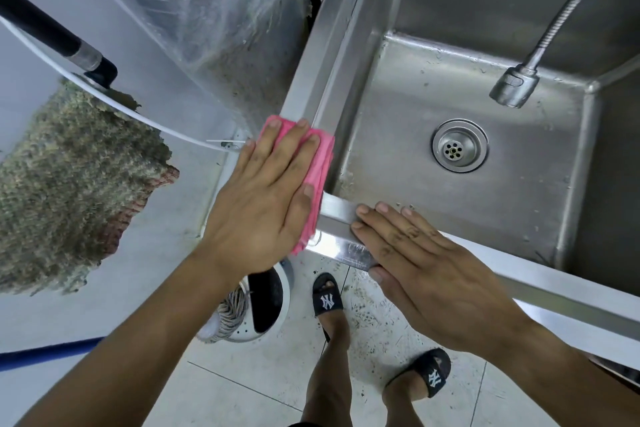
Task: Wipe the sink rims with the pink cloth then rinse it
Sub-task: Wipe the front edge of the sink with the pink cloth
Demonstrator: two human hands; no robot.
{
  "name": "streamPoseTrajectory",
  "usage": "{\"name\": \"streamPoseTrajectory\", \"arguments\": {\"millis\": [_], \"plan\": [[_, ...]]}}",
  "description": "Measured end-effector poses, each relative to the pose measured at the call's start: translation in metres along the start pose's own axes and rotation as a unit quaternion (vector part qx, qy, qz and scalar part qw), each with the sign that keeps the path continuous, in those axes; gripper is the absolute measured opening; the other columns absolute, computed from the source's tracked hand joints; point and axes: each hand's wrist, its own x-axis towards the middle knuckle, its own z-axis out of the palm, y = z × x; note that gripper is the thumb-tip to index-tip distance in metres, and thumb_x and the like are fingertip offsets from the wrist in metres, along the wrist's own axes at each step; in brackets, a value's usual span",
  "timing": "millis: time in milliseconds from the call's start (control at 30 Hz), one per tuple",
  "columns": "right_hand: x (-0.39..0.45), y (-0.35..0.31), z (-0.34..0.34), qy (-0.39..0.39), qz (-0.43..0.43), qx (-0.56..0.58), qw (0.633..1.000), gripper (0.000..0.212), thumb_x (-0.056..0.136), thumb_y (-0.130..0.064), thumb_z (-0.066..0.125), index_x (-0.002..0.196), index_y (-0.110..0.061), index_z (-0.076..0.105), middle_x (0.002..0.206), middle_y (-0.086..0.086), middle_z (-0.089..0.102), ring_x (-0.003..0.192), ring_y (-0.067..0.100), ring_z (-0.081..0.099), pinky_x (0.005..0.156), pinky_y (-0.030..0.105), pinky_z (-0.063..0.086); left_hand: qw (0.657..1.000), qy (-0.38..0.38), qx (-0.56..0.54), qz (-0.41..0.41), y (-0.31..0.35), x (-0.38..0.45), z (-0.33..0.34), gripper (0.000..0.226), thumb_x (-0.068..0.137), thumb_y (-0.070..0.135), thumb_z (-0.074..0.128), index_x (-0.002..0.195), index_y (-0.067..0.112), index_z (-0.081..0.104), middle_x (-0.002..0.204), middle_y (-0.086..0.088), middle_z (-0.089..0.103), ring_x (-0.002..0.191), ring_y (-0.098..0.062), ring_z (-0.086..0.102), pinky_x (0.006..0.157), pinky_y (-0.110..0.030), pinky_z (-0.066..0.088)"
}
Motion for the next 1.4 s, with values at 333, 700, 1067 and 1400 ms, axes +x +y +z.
{"name": "streamPoseTrajectory", "arguments": {"millis": [333,700,1067,1400], "plan": [[0.026,-0.014,-0.004,0.001,0.029,0.018,0.999,0.058,0.113,-0.039,0.025,0.164,-0.011,0.026,0.173,0.005,0.017,0.161,0.019,0.012,0.131,0.043,0.018,1.0,0.015,0.007,0.01,-0.011,0.087,-0.003,0.057,0.112,0.035,0.026,0.165,0.015,0.02,0.174,-0.004,0.011,0.161,-0.026,-0.002,0.13,-0.048,0.002],[0.039,-0.019,0.0,0.022,0.03,0.006,0.999,0.057,0.114,-0.039,0.027,0.163,-0.01,0.027,0.172,0.007,0.022,0.161,0.021,0.016,0.131,0.044,0.019,1.0,0.025,-0.005,-0.013,-0.002,0.033,0.001,0.059,0.11,0.034,0.027,0.165,0.015,0.021,0.174,-0.002,0.011,0.161,-0.023,-0.003,0.13,-0.048,0.007],[0.041,-0.02,-0.01,0.034,0.04,0.117,0.992,0.053,0.111,-0.036,0.031,0.16,-0.014,0.037,0.169,0.002,0.03,0.159,0.015,0.021,0.129,0.043,0.023,0.998,0.062,-0.015,0.004,-0.008,0.116,-0.008,0.054,0.109,0.033,0.038,0.159,0.014,0.038,0.17,-0.004,0.026,0.16,-0.027,0.01,0.128,-0.057,0.008],[0.189,0.068,-0.058,-0.012,-0.044,0.045,0.998,0.055,0.113,-0.041,0.023,0.165,-0.022,0.023,0.174,0.003,0.011,0.162,0.02,0.0,0.132,0.042,-0.001,0.997,0.069,-0.003,-0.023,0.014,-0.003,0.028,0.061,0.106,0.028,0.038,0.163,0.01,0.026,0.173,-0.007,0.016,0.161,-0.025,0.007,0.128,-0.053,0.019]]}}
